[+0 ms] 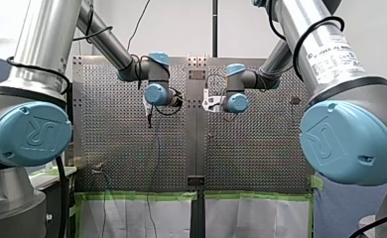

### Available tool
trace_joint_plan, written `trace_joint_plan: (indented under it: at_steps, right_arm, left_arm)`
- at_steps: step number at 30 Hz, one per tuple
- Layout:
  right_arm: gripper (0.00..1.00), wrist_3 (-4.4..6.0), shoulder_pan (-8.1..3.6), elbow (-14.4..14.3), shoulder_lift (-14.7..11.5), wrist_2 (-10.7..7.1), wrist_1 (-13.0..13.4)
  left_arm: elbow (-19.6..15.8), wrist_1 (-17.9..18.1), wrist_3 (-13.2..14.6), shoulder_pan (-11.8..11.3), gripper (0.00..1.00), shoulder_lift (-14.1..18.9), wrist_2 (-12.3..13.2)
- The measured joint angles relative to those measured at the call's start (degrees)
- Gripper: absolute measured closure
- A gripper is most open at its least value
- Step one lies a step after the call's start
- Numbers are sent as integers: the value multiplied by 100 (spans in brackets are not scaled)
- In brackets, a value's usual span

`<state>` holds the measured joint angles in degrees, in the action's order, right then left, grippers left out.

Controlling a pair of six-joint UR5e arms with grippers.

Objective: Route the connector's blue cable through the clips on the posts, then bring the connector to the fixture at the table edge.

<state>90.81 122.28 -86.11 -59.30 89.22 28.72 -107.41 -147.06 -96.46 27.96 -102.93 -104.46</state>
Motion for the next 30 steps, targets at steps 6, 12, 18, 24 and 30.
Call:
trace_joint_plan:
  at_steps: [6, 12, 18, 24, 30]
  right_arm:
    - [100, -1, 5, -1, 7, 0, -4]
    - [100, 0, 2, -2, 8, 0, -1]
    - [100, -5, 2, -3, 9, -2, -7]
    - [100, -9, -4, -2, 9, -23, -7]
    - [100, -9, 3, -4, 9, -25, -7]
  left_arm:
    - [118, 9, 102, -23, 0, -8, -347]
    - [209, 6, 122, -5, 0, -77, -617]
    - [502, -103, 206, 87, 0, -369, -938]
    - [778, -44, 218, 115, 0, -633, -1248]
    - [900, -47, 270, 122, 0, -679, -1555]
